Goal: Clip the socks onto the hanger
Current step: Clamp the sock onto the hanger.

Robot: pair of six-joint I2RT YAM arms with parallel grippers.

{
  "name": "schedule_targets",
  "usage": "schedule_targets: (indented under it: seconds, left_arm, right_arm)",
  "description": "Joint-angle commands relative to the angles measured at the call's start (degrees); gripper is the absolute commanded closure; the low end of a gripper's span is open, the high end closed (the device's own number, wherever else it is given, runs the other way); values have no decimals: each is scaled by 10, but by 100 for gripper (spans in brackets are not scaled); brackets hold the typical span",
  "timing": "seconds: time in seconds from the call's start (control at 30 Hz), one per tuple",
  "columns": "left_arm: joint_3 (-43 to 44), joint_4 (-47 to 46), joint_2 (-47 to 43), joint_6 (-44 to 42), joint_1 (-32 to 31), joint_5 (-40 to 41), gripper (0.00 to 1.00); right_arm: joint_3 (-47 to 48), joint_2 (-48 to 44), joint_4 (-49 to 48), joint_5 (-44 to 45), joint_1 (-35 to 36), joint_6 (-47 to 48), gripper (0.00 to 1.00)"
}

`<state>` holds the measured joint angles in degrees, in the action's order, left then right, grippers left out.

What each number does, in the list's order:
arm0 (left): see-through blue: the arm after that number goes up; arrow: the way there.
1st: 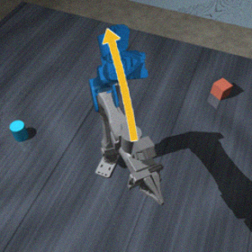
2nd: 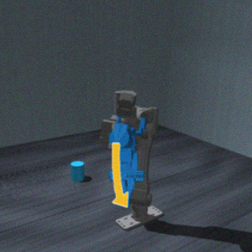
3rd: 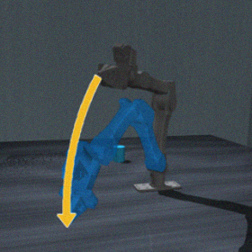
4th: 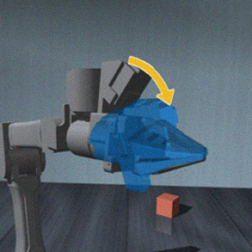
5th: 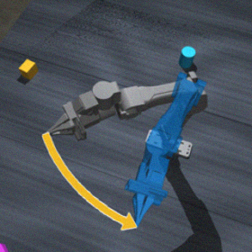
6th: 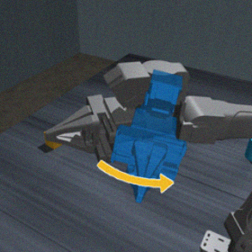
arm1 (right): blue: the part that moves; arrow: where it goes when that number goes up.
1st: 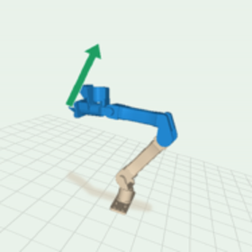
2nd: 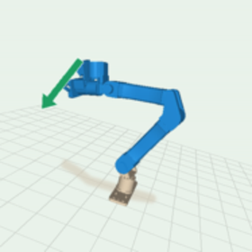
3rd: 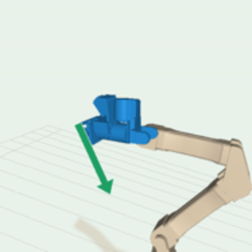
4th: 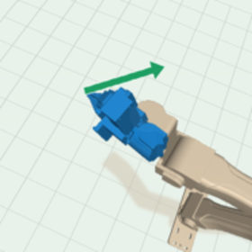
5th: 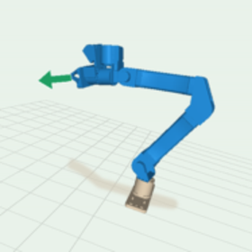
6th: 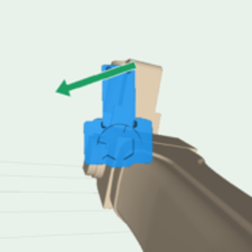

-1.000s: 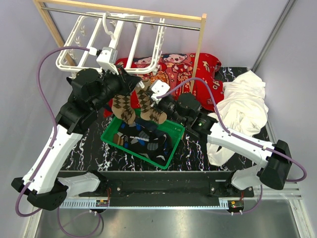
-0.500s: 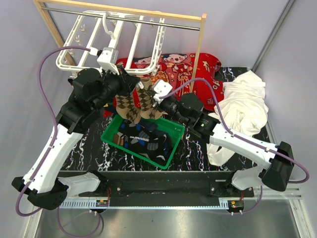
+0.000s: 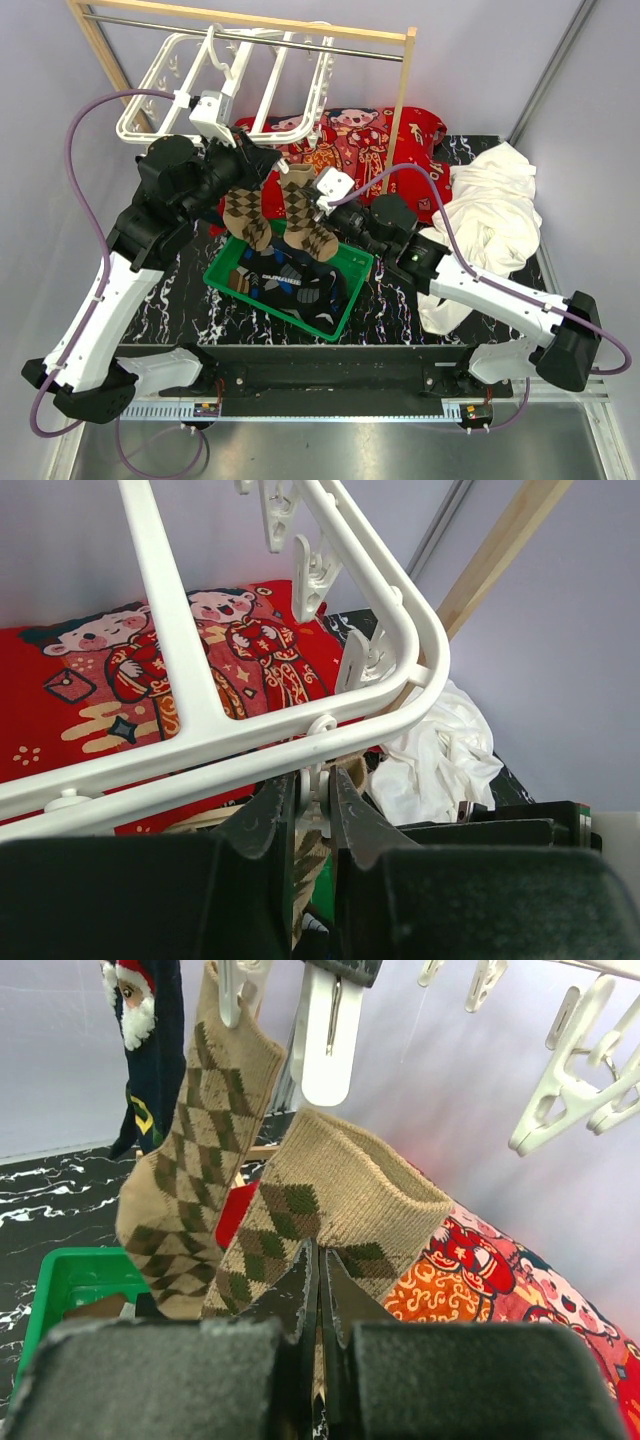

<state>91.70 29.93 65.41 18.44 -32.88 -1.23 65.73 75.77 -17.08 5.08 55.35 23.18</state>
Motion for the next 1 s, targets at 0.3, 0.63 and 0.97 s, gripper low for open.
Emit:
schedule_targets:
  seconds: [0.3,0.63,0.97]
  left_arm:
    - [13,-34,12,-1,0,-13,100]
    - [8,-30,11,6,0,-33,100]
    - [5,-22,16,6,1,-40,100]
  right_arm:
    - [-3,-27,-39,-39,5,6,100]
    - [17,-11,-46,-42,4,14,100]
    - [32,-5,-56,-49,4,20,100]
